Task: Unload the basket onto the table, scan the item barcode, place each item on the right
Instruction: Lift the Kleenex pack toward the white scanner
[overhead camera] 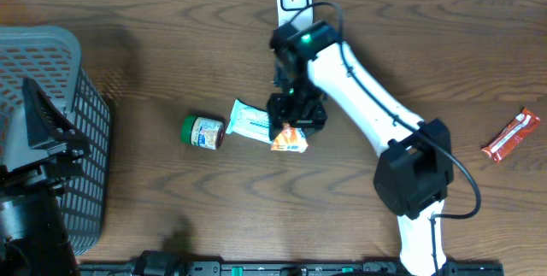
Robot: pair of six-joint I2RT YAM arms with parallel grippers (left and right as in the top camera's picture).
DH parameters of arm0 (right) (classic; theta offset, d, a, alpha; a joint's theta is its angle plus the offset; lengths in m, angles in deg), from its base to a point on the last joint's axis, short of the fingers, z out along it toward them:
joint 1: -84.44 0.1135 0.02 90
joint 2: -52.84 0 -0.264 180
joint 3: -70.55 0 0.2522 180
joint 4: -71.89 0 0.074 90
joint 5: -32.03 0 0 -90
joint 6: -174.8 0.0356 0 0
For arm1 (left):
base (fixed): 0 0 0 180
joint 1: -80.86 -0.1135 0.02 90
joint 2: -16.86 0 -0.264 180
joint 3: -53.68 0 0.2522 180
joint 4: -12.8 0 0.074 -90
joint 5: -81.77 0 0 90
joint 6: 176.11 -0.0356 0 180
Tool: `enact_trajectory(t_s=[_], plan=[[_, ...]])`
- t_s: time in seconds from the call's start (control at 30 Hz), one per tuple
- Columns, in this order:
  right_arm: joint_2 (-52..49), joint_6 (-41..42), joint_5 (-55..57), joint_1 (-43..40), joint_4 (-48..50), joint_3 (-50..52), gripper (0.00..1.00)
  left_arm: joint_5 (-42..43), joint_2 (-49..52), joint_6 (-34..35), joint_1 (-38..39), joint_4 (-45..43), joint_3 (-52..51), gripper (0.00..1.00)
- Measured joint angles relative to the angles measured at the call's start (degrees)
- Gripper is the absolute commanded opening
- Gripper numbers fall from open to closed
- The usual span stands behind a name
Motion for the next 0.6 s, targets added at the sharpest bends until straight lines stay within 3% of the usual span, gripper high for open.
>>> enact_trajectory(t_s=[0.13, 0.23, 0.37, 0.6], plan=[[0.0, 0.11, -4.42, -3.02, -3.13, -0.02, 0.64, 0.0, 0.02, 0.0, 0.0, 0.0, 0.0, 0.84], [0.0, -0.22, -7.93, -4.42, -6.21, -0.02, 0.56, 0.0, 0.02, 0.0, 0.0, 0.0, 0.0, 0.85], [0.0, -0.9, -12.33, -5.38, -7.65, -0.02, 0.55, 0.0, 0.02, 0.0, 0.0, 0.0, 0.0, 0.85], [0.0, -1.77, -18.95, -6.23, 1.29, -0.02, 0.41, 0.0, 0.0, 0.0, 0.0, 1.07, 0.0, 0.84]])
